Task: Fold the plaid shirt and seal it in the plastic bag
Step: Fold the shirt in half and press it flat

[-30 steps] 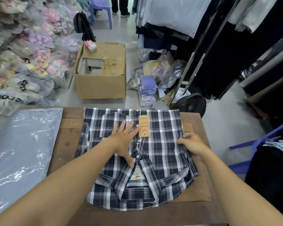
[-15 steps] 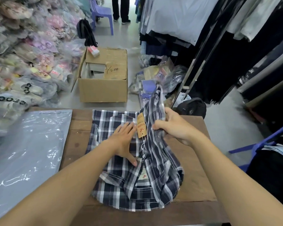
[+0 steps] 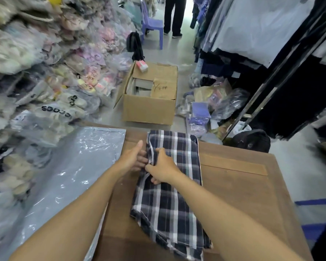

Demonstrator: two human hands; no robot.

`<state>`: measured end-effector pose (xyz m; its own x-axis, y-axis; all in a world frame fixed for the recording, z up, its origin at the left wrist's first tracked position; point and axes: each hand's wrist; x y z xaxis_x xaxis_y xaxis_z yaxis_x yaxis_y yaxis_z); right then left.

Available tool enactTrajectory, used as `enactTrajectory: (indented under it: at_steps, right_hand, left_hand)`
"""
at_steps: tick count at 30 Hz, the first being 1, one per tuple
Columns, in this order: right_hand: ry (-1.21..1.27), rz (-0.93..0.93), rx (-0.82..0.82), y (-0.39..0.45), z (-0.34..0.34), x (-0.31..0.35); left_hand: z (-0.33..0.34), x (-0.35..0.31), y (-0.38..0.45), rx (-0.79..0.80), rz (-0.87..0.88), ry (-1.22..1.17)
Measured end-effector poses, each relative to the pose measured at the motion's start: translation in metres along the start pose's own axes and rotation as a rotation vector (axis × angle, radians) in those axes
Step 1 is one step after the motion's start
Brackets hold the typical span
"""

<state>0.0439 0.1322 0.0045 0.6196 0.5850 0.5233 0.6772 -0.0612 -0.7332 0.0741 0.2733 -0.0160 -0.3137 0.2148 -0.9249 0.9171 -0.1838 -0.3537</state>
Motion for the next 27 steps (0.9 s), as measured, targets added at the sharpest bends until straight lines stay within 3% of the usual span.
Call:
enactTrajectory:
  at_steps: [7, 9, 11, 13, 14, 15, 17, 21, 27]
  right_hand:
    - [0.083, 0.012, 0.170, 0.012, -0.002, -0.010]
    - [0.126, -0.022, 0.011, 0.016, -0.018, -0.014]
    - [-0.034, -0.117, -0.338, 0.023, -0.039, -0.021]
    - [-0.293, -0.171, -0.583, 0.032, -0.059, -0.033]
    - [-0.422, -0.154, -0.623, 0.037, -0.065, -0.040]
    - [-0.527, -0.131, -0.614, 0.041, -0.071, -0.045]
    - [-0.631, -0.121, -0.537, 0.051, -0.074, -0.057]
    - [-0.676, -0.158, -0.450, 0.067, -0.069, -0.076]
    - [-0.728, -0.166, -0.436, 0.078, -0.061, -0.085]
  left_hand:
    - [0.011, 0.019, 0.006, -0.006, 0.016, 0.142]
    - [0.014, 0.020, 0.009, 0.009, 0.046, 0.271]
    - [0.019, 0.017, 0.009, -0.024, 0.071, 0.445]
    - [0.029, 0.013, 0.004, -0.126, 0.238, 0.747]
    - [0.037, 0.013, 0.002, -0.162, 0.382, 0.882]
    - [0.046, 0.012, -0.002, -0.164, 0.532, 0.979]
    - [0.059, 0.017, -0.003, -0.007, 0.677, 1.116]
    - [0.054, 0.049, 0.011, 0.245, 0.541, 1.253]
    - [0.056, 0.046, 0.010, 0.294, 0.528, 1.322]
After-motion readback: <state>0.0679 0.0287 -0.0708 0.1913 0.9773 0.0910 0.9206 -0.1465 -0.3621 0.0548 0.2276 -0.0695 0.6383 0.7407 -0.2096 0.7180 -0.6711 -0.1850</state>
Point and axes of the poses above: each hand's wrist, its own y-axis towards the middle knuckle, its own z-axis out of the palm, x = y × z, and after that the axes turned 15 degrees about z, right-handed
